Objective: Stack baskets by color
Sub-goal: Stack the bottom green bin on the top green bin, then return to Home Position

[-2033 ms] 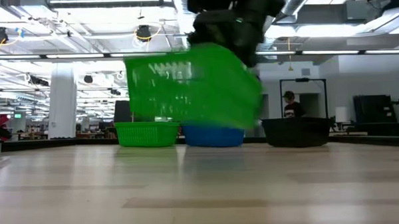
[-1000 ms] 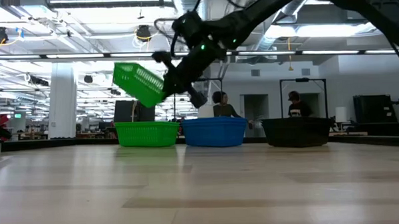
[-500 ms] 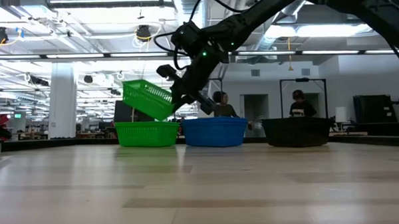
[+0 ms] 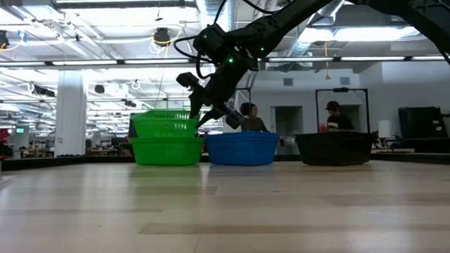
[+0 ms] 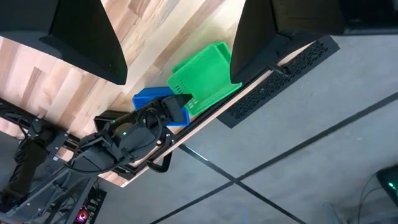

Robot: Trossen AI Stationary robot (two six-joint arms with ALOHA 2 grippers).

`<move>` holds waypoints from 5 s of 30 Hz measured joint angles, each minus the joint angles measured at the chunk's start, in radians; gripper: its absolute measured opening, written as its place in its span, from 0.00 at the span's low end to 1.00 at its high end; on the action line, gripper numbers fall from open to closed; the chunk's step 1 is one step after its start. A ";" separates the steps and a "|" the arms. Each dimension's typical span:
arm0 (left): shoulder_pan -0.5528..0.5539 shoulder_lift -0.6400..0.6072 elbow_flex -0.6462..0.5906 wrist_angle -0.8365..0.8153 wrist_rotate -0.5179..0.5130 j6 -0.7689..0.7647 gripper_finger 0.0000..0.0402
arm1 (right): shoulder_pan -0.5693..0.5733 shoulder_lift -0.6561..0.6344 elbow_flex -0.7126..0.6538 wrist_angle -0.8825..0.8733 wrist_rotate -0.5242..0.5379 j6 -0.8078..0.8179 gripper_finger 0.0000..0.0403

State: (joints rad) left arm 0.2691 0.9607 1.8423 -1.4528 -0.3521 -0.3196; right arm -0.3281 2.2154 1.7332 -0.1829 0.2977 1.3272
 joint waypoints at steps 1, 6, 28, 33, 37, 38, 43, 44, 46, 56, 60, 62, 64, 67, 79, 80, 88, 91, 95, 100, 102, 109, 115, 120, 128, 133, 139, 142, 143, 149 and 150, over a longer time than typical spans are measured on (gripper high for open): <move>0.000 0.000 0.000 0.000 0.000 0.002 0.68 | -0.001 0.000 0.000 0.000 0.000 0.000 0.29; 0.000 0.000 0.000 0.000 0.000 0.002 0.68 | -0.015 0.000 0.000 0.009 -0.013 -0.001 0.37; 0.000 0.000 0.000 -0.015 0.007 0.001 0.68 | -0.017 -0.013 0.248 -0.108 -0.116 -0.544 0.42; 0.000 0.000 0.000 -0.016 0.007 0.000 0.68 | -0.034 -0.013 0.276 -0.217 -0.073 -0.611 0.41; 0.000 0.000 0.000 -0.016 0.007 -0.006 0.68 | -0.060 -0.006 0.274 -0.299 0.021 -0.652 0.39; 0.000 0.000 0.000 -0.016 0.007 -0.007 0.68 | -0.067 -0.004 0.274 -0.300 0.024 -0.656 0.39; 0.000 0.000 0.000 -0.016 0.006 -0.007 0.68 | -0.072 0.013 0.276 -0.328 0.041 -0.640 0.38; 0.000 0.000 0.000 -0.016 0.006 -0.007 0.68 | -0.070 0.021 0.277 -0.315 0.044 -0.640 0.38; 0.000 0.000 0.000 -0.016 0.006 -0.008 0.68 | -0.069 0.031 0.271 -0.326 0.037 -0.636 0.37; 0.000 0.001 0.000 -0.016 0.006 -0.007 0.68 | -0.029 0.100 0.270 -0.312 -0.083 -0.574 0.35; 0.000 0.000 0.000 -0.016 0.006 -0.007 0.68 | -0.020 0.094 0.274 -0.295 -0.078 -0.589 0.34; 0.000 0.000 0.000 -0.016 0.006 -0.007 0.68 | -0.020 0.084 0.272 -0.305 -0.068 -0.610 0.33; 0.000 0.000 0.000 -0.016 0.006 -0.007 0.68 | -0.022 0.051 0.272 -0.302 -0.068 -0.636 0.33; 0.000 0.002 0.000 -0.015 0.006 0.003 0.68 | -0.028 -0.059 0.273 -0.328 -0.072 -0.692 0.33; 0.000 0.007 0.000 0.095 -0.039 -0.070 0.68 | 0.034 -0.653 0.276 -0.604 -0.115 -1.101 0.33; 0.000 0.008 0.000 0.090 -0.034 -0.069 0.68 | 0.044 -0.700 0.276 -0.650 -0.116 -1.116 0.34; 0.000 -0.024 -0.071 0.253 -0.052 0.067 0.68 | 0.181 -1.026 0.167 -0.727 -0.087 -1.152 0.33; 0.000 -0.095 -0.153 0.402 0.030 0.133 0.68 | 0.232 -1.156 0.004 -0.666 -0.036 -1.145 0.33; 0.000 -0.228 -0.316 0.564 0.084 0.150 0.68 | 0.303 -1.342 -0.295 -0.474 0.051 -1.103 0.34; 0.000 -0.403 -0.543 0.679 0.139 0.122 0.68 | 0.352 -1.586 -0.696 -0.137 0.066 -1.100 0.34; 0.000 -0.465 -0.624 0.718 0.138 0.089 0.68 | 0.356 -1.683 -0.823 -0.040 0.070 -1.099 0.34; 0.000 -0.654 -0.883 0.774 0.148 0.015 0.68 | 0.354 -1.993 -1.181 0.114 0.072 -1.065 0.33; 0.000 -0.816 -1.092 0.808 0.169 -0.038 0.68 | 0.353 -2.215 -1.438 0.175 0.073 -1.008 0.34; 0.000 -0.963 -1.267 0.880 0.196 -0.062 0.68 | 0.353 -2.192 -1.578 0.296 0.073 -0.963 0.34; 0.000 -0.942 -1.434 0.949 0.265 -0.040 0.68 | 0.355 -2.208 -1.724 0.360 0.066 -0.936 0.34; 0.000 -0.956 -1.547 1.022 0.295 -0.069 0.68 | 0.354 -2.213 -1.724 0.348 0.068 -0.992 0.34; 0.000 -0.957 -1.670 1.149 0.318 -0.087 0.68 | 0.354 -2.210 -1.725 0.291 0.069 -1.002 0.33; -0.001 -0.958 -1.731 1.229 0.318 -0.105 0.68 | 0.354 -2.210 -1.725 0.277 0.069 -1.003 0.34; 0.000 -0.957 -1.753 1.261 0.319 -0.109 0.68 | 0.354 -2.210 -1.725 0.277 0.069 -1.003 0.34; -0.008 -0.941 -1.815 1.430 0.346 -0.087 0.68 | 0.354 -2.210 -1.725 0.269 0.070 -1.006 0.34; -0.011 -0.941 -1.817 1.437 0.345 -0.086 0.68 | 0.353 -2.210 -1.725 0.268 0.070 -1.005 0.34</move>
State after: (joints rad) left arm 0.2583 0.0198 0.0252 -0.0154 -0.0074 -0.4061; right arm 0.0246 0.0051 0.0078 0.0849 0.3679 0.3217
